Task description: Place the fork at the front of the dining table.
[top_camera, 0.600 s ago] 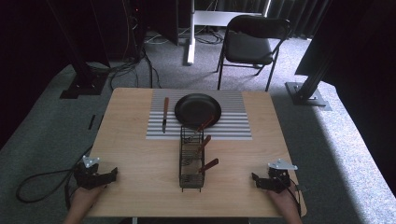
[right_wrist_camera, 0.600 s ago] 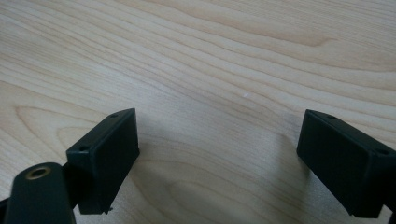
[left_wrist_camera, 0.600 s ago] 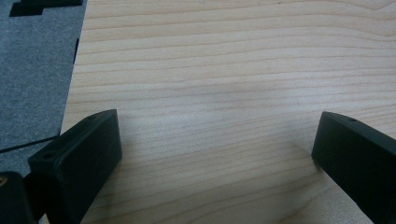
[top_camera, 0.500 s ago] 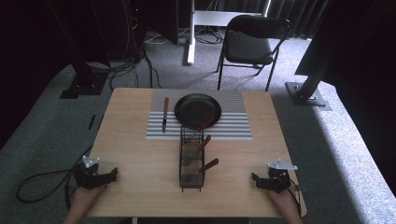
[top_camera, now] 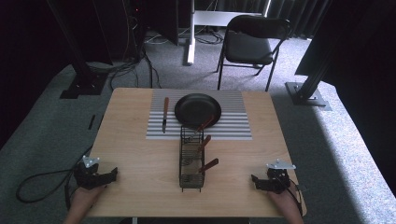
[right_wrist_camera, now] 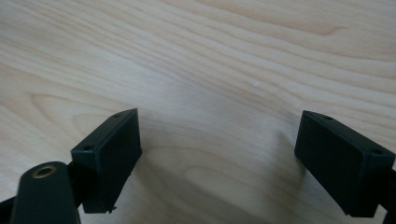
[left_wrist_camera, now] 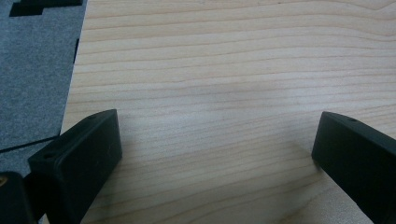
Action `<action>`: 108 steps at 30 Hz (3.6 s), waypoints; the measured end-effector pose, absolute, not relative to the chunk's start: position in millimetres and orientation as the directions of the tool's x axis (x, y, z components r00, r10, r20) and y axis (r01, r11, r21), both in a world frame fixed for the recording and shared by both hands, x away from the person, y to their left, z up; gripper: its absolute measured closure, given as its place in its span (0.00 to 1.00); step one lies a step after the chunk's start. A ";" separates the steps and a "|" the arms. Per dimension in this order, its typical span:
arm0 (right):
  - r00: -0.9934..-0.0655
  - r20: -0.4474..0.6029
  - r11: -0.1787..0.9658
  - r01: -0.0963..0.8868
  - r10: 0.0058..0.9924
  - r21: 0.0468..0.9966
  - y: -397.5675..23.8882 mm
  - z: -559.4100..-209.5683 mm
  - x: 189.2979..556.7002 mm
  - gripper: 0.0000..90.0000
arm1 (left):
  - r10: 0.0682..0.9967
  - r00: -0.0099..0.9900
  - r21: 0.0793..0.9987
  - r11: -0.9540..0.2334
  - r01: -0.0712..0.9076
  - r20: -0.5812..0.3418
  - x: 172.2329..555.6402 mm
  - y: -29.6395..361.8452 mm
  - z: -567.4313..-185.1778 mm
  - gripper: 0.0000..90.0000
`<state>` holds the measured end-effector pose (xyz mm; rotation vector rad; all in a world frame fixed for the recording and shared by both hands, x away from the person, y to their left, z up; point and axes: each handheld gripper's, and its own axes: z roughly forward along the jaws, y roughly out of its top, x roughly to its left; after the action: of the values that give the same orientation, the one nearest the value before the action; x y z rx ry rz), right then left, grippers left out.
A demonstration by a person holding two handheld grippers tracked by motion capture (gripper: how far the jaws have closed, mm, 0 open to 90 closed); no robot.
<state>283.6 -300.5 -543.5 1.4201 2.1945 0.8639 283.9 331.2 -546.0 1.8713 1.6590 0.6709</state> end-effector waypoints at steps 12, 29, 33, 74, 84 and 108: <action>-0.489 0.067 0.319 0.659 0.870 0.681 -266.0 -528.1 270.4 0.16 | 0.993 0.115 0.687 -0.091 0.721 0.010 283.9 331.2 -546.0 0.01; -0.630 0.147 0.321 0.566 0.762 0.759 -209.8 -471.8 239.7 0.17 | 0.993 0.116 0.686 -0.092 0.721 0.011 283.9 331.2 -546.0 0.01; -0.654 0.174 0.307 0.552 0.736 0.775 -202.5 -462.9 235.5 0.17 | 0.993 0.116 0.686 -0.091 0.721 0.011 283.9 331.2 -546.0 0.01; -0.621 0.302 0.163 0.578 0.723 0.799 -136.6 -427.9 247.6 0.72 | 0.993 0.116 0.686 -0.093 0.722 0.011 283.8 331.3 -546.0 0.01; -0.615 0.315 0.157 0.590 0.723 0.792 -136.1 -432.7 247.5 0.84 | 0.993 0.116 0.687 -0.092 0.721 0.011 283.9 331.2 -546.0 0.01; -0.651 0.256 0.188 0.532 0.715 0.826 -136.2 -417.1 245.2 0.90 | 0.993 0.116 0.687 -0.092 0.721 0.011 283.9 331.2 -546.1 0.01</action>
<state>245.2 -136.2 -417.1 1.2087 2.2707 1.4541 283.9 331.2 -546.1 1.8718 1.6586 0.6718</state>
